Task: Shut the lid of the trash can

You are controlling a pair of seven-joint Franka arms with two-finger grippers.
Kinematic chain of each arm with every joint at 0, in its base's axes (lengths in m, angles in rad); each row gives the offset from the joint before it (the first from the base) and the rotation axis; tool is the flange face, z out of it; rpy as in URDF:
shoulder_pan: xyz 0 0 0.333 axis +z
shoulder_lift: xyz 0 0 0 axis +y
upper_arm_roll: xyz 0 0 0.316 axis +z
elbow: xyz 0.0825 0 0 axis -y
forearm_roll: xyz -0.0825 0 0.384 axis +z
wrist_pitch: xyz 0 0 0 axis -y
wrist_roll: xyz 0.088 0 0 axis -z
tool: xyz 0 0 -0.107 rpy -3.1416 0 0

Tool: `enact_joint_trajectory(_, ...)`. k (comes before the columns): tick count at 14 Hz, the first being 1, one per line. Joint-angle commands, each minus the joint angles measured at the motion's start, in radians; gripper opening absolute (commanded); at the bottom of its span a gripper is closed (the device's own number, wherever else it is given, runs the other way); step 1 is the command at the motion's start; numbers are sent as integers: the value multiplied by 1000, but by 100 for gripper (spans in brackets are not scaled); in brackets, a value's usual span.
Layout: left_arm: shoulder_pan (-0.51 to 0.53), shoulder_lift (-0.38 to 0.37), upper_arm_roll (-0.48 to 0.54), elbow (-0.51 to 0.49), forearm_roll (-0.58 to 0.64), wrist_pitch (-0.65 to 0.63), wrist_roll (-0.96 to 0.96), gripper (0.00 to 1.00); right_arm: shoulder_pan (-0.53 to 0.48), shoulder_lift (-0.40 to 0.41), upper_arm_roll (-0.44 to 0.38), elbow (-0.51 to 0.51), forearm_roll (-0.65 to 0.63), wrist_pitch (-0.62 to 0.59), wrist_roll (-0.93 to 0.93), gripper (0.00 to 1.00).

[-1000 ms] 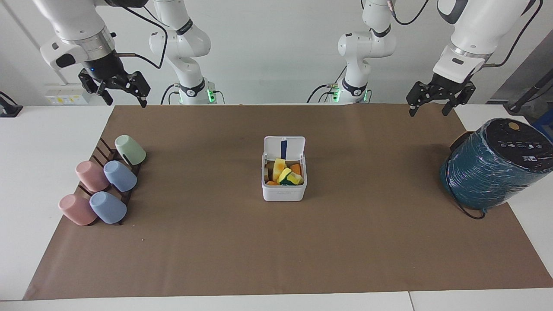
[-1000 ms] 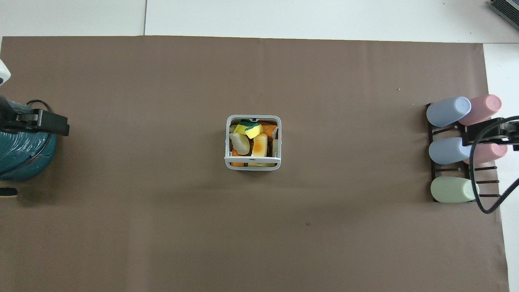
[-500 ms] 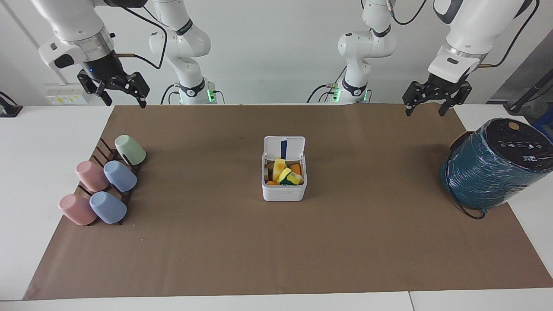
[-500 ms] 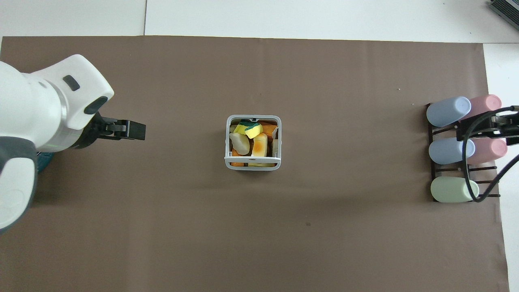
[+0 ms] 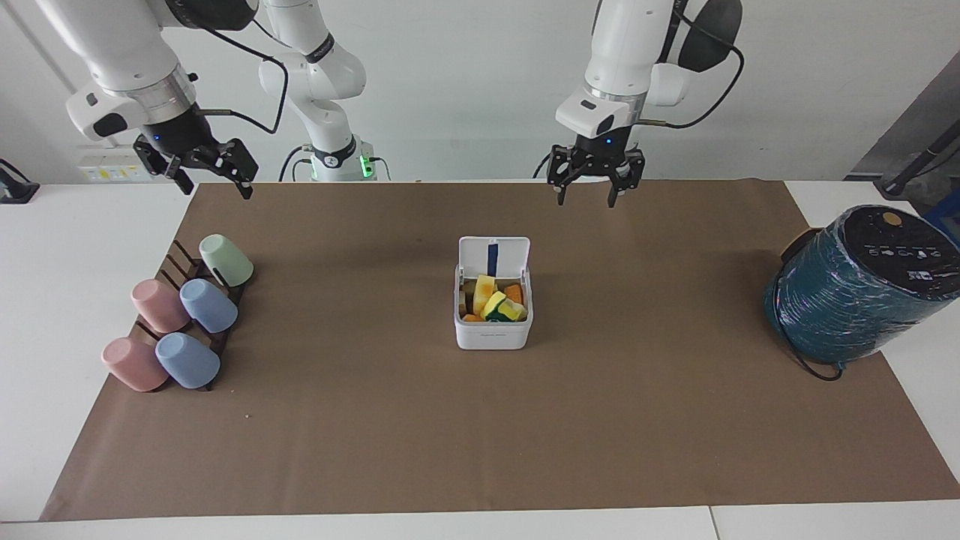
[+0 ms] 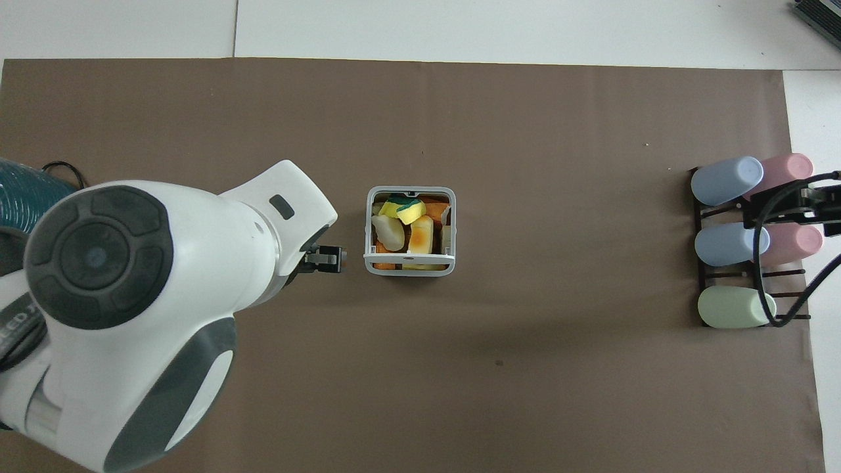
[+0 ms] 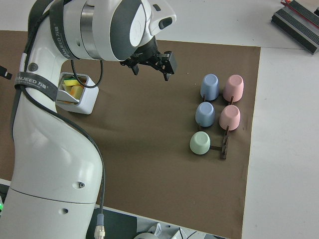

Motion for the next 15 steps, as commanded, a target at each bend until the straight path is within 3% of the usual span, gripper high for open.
enact_joint_trajectory(1,-74,-15,17,-47,17,41,-96,22,-10,-18,7,-15,-5,-4,-34,100)
enact_joint_trajectory(2,-85,-10,17,-58,17,67,-105,7,-8,-18,7,-15,-5,-4,-34,100)
enact_joint_trajectory(3,-101,-7,17,-62,17,84,-107,0,-7,-19,7,-15,-5,-4,-34,100)
enact_joint_trajectory(8,-162,63,16,-64,8,162,-110,0,-4,-21,7,-17,-5,-4,-34,100)
enact_joint_trajectory(15,-153,134,17,-62,8,283,-116,0,-4,-21,7,-17,-5,-4,-36,100)
